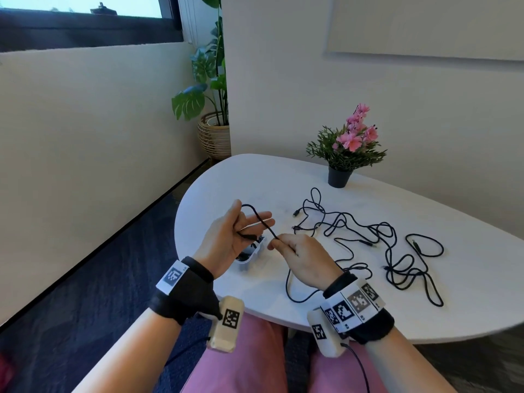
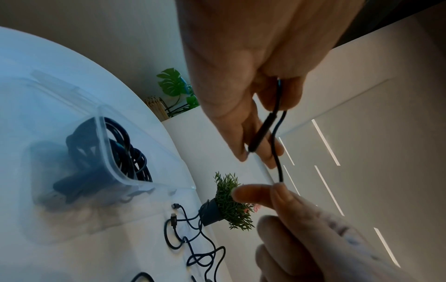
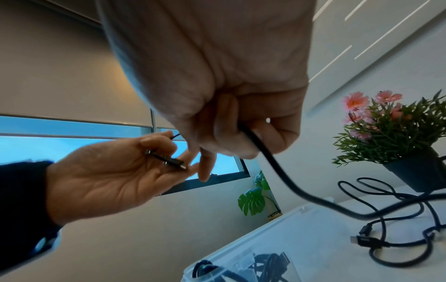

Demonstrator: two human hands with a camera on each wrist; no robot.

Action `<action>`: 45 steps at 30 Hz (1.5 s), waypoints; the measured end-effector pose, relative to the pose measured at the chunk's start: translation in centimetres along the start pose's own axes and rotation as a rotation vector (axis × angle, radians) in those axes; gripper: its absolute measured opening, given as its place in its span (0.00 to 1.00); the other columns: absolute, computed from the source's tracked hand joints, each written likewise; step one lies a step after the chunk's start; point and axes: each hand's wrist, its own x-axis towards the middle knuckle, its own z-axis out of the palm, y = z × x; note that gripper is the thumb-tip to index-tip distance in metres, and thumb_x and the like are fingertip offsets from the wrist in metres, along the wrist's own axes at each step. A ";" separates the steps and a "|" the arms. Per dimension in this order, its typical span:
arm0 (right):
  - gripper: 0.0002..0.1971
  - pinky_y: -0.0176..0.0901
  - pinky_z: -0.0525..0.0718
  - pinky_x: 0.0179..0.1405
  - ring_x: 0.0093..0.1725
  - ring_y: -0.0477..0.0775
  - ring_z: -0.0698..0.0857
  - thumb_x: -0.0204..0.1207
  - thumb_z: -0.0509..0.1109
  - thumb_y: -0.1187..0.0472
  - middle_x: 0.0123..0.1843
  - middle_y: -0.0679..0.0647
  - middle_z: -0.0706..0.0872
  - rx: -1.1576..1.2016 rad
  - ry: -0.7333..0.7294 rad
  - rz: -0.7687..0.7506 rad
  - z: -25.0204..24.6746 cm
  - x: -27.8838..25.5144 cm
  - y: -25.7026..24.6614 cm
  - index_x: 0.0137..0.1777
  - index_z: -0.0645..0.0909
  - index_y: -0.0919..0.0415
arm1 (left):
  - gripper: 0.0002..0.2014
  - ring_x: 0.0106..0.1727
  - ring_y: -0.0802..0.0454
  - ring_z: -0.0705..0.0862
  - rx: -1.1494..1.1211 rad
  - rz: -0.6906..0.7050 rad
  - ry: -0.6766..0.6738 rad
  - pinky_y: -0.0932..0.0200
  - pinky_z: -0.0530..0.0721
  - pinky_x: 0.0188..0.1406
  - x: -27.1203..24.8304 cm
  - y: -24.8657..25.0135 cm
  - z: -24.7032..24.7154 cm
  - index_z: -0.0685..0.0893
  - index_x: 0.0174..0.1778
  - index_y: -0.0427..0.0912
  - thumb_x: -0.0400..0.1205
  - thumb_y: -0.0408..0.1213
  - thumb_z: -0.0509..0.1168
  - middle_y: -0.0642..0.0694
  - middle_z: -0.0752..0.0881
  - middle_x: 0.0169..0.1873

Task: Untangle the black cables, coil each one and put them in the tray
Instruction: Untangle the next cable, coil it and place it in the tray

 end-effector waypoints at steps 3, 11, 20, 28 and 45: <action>0.14 0.49 0.78 0.43 0.38 0.55 0.82 0.84 0.59 0.52 0.33 0.59 0.84 0.042 0.087 -0.038 -0.7 0.1 0.2 0.44 0.85 0.51 | 0.21 0.60 0.41 0.86 -0.009 -0.086 -0.025 0.46 0.77 0.61 0.0 -0.1 -0.6 0.74 0.35 0.40 0.89 0.44 0.44 0.33 0.86 0.58; 0.16 0.43 0.67 0.29 0.26 0.49 0.69 0.84 0.59 0.52 0.22 0.48 0.66 0.053 0.134 -0.033 -0.9 0.1 0.0 0.41 0.84 0.55 | 0.19 0.70 0.48 0.80 0.009 -0.032 -0.068 0.49 0.76 0.65 0.1 -1.0 -0.5 0.77 0.44 0.38 0.89 0.40 0.43 0.42 0.84 0.65; 0.16 0.36 0.70 0.32 0.28 0.42 0.74 0.85 0.57 0.54 0.25 0.44 0.74 0.100 0.068 -0.013 -0.4 0.0 -1.1 0.41 0.83 0.58 | 0.18 0.69 0.47 0.81 -0.297 0.040 -0.134 0.48 0.73 0.69 -0.2 -0.3 1.0 0.77 0.31 0.41 0.83 0.34 0.47 0.41 0.84 0.65; 0.16 0.27 0.75 0.38 0.40 0.42 0.82 0.78 0.68 0.52 0.49 0.48 0.80 0.185 0.231 0.021 -0.9 -0.2 -0.9 0.63 0.75 0.52 | 0.14 0.62 0.48 0.85 -0.032 0.158 -0.078 0.59 0.85 0.58 0.0 -0.2 -0.5 0.90 0.52 0.41 0.73 0.39 0.67 0.43 0.89 0.56; 0.06 0.44 0.77 0.45 0.44 0.45 0.73 0.72 0.74 0.53 0.45 0.44 0.79 -0.056 0.337 -0.428 -2.2 2.0 -1.7 0.43 0.90 0.52 | 0.15 0.33 0.52 0.84 0.131 -0.062 -0.195 0.55 0.87 0.48 -0.8 -1.2 -1.0 0.77 0.59 0.35 0.79 0.37 0.62 0.43 0.87 0.36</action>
